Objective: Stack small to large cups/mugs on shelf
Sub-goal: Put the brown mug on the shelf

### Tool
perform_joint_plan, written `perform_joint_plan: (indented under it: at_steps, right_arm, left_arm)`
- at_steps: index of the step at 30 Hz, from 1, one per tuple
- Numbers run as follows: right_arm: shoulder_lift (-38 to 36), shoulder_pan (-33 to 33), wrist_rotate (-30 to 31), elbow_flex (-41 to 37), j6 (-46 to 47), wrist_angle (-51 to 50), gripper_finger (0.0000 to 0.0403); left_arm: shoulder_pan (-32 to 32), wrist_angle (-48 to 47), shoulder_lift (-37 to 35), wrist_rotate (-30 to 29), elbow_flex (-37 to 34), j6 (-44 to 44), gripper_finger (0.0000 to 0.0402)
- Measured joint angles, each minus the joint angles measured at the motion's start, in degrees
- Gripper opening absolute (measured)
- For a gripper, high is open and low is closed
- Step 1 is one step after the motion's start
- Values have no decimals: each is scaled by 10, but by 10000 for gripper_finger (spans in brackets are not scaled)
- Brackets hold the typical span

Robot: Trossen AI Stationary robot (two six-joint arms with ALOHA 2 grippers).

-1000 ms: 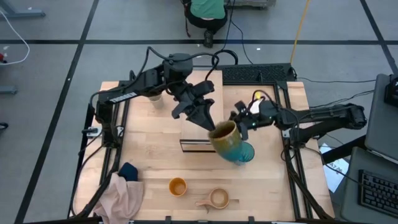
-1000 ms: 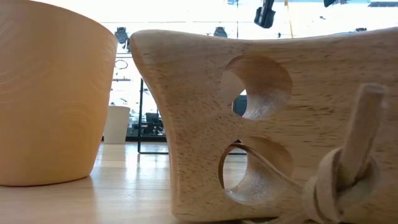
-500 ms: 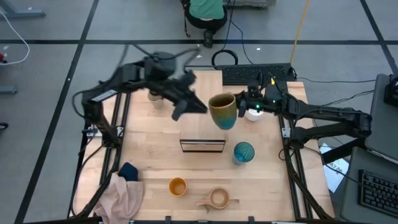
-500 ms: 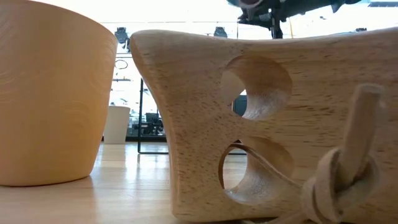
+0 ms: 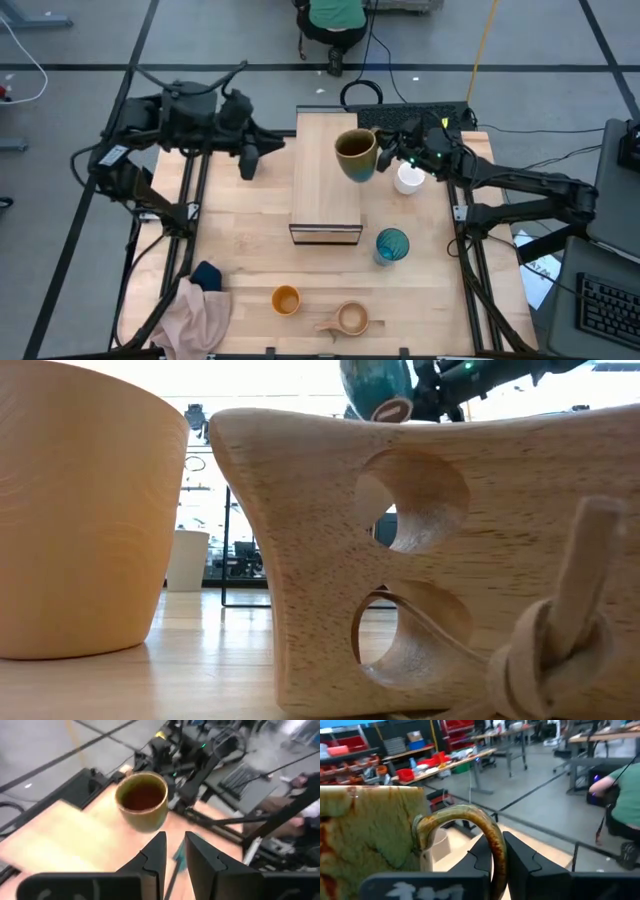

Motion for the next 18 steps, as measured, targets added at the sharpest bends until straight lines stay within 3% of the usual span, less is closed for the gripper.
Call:
perform_joint_plan:
  at_steps: [5,11,18]
  right_arm:
    - [28,-15,26,0,-42,60,17]
    - [61,-49,63,0,-81,101,17]
    - [94,-99,60,-26,-79,190,17]
  left_arm:
    - [-23,-23,-4,-53,0,-1,69]
    - [-37,-22,-5,-57,0,-2,69]
    - [-48,-21,-4,-59,0,-5,69]
